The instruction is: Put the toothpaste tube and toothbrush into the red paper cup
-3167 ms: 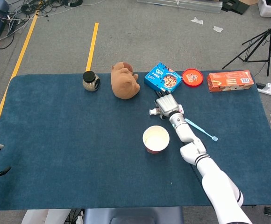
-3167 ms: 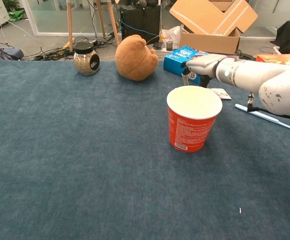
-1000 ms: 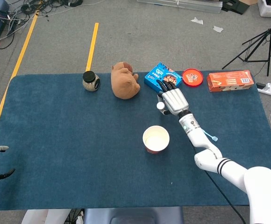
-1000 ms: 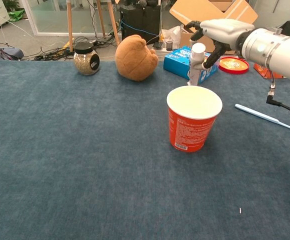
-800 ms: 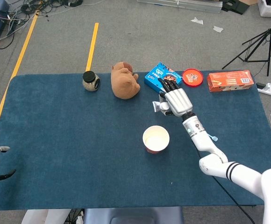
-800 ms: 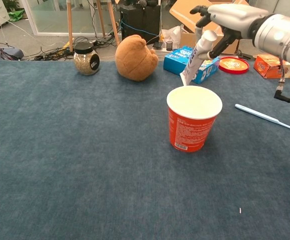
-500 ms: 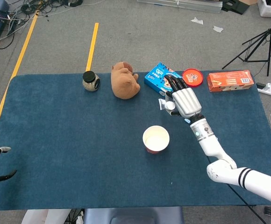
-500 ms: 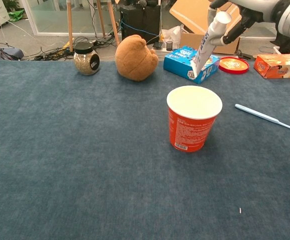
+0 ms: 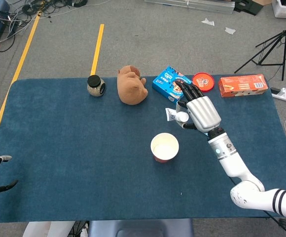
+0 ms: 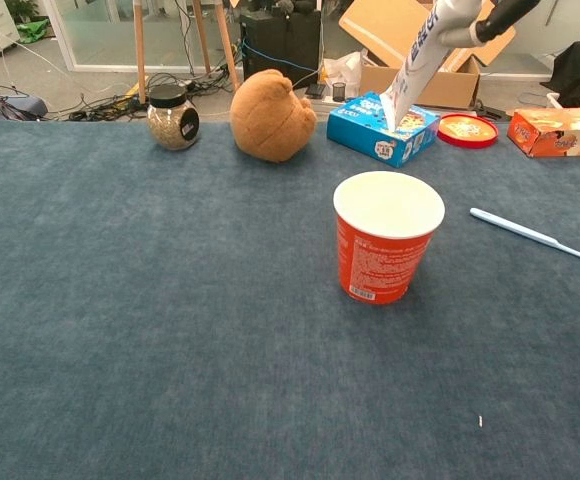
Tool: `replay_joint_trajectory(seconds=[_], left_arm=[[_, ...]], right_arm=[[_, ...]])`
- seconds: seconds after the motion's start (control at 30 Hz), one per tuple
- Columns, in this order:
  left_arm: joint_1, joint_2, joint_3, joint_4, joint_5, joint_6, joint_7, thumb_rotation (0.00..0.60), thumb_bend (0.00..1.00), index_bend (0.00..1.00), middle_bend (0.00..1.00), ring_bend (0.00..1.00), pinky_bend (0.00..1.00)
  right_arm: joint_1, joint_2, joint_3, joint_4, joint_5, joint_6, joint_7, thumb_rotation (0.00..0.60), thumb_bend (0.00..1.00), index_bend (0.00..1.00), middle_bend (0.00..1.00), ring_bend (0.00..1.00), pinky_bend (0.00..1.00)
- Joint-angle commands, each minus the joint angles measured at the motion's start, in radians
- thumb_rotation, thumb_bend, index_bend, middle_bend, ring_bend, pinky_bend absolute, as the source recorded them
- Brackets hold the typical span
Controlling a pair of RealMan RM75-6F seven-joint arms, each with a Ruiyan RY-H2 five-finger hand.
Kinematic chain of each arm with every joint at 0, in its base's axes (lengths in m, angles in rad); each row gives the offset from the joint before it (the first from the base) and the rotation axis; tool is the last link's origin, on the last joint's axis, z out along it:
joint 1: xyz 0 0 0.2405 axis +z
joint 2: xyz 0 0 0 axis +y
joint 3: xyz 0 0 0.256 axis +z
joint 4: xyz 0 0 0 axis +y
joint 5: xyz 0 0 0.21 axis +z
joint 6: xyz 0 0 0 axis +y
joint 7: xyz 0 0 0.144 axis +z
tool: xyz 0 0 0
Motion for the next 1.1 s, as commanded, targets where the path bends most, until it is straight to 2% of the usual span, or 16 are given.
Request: replay_joint_trajectory(seconds=[0.03,0.27,0.43,1.1], left_arm=[[0.0,-0.001,0.001,-0.001,0.001,0.0,0.003,0.6,0.0,0.29,0.35,0.26,0.31],[-0.001,-0.003,0.004,-0.006,0.005,0.001,0.016,0.6,0.0,0.29,0.35,0.26,0.31],[-0.002,-0.003,0.006,-0.008,0.007,0.001,0.02,0.6,0.0,0.29,0.35,0.26,0.31],[0.001,0.002,0.006,-0.015,0.009,0.007,0.016,0.6,0.0,0.29,0.35,0.26,0.31]], right_arm=[[-0.036,0.079,0.002,-0.11,0.008,0.019,-0.001,0.6,0.2,0.62,0.02,0.0,0.11],[-0.058,0.191,0.01,-0.272,0.066,-0.003,-0.006,0.6,0.2,0.62,0.03,0.0,0.11],[-0.059,0.24,0.003,-0.345,0.105,-0.031,-0.01,0.6,0.2,0.62,0.03,0.0,0.11],[-0.011,0.232,-0.054,-0.376,0.222,-0.082,-0.106,0.6,0.21,0.62,0.03,0.0,0.11]])
